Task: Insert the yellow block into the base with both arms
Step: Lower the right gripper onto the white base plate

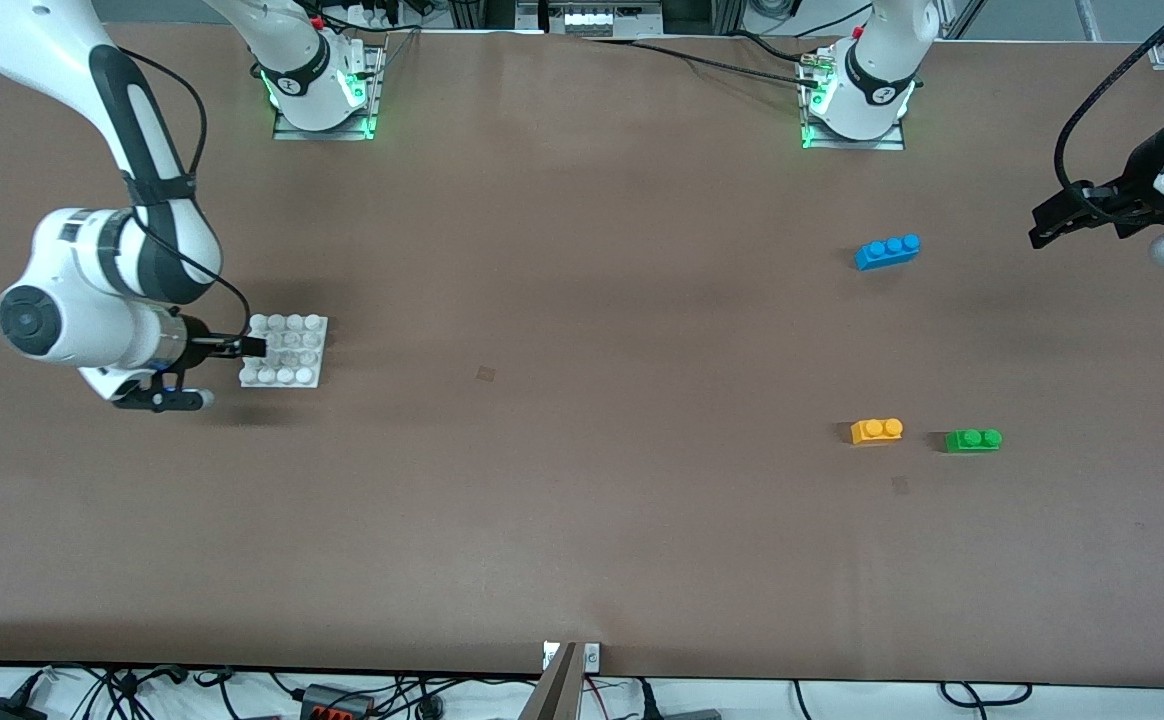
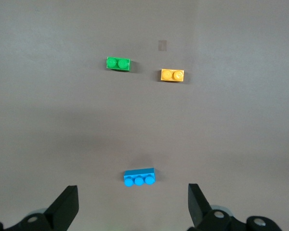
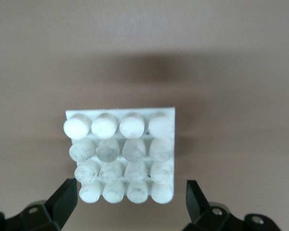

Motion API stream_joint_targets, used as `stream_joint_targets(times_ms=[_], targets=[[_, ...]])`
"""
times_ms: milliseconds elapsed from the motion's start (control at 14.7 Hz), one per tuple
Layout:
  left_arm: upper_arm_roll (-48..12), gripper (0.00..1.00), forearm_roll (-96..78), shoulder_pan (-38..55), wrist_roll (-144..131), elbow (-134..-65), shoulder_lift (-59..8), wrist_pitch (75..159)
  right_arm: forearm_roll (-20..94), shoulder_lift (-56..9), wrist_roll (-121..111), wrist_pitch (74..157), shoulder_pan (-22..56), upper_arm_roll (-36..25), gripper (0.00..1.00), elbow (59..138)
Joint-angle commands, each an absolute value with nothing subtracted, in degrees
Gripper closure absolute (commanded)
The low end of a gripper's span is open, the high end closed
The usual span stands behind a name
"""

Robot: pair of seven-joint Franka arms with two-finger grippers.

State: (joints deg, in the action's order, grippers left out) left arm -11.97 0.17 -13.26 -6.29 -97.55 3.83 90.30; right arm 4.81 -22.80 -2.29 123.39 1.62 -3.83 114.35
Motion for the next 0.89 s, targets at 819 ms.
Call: stream_joint_targets(times_ms=[819], targets=[[-12.0,0.0,-0.5,-13.9,-5.8,-95.9,1.7,88.9,5.6,-26.9,-6.2,132.0,1.1,-4.5,0.16,118.0]])
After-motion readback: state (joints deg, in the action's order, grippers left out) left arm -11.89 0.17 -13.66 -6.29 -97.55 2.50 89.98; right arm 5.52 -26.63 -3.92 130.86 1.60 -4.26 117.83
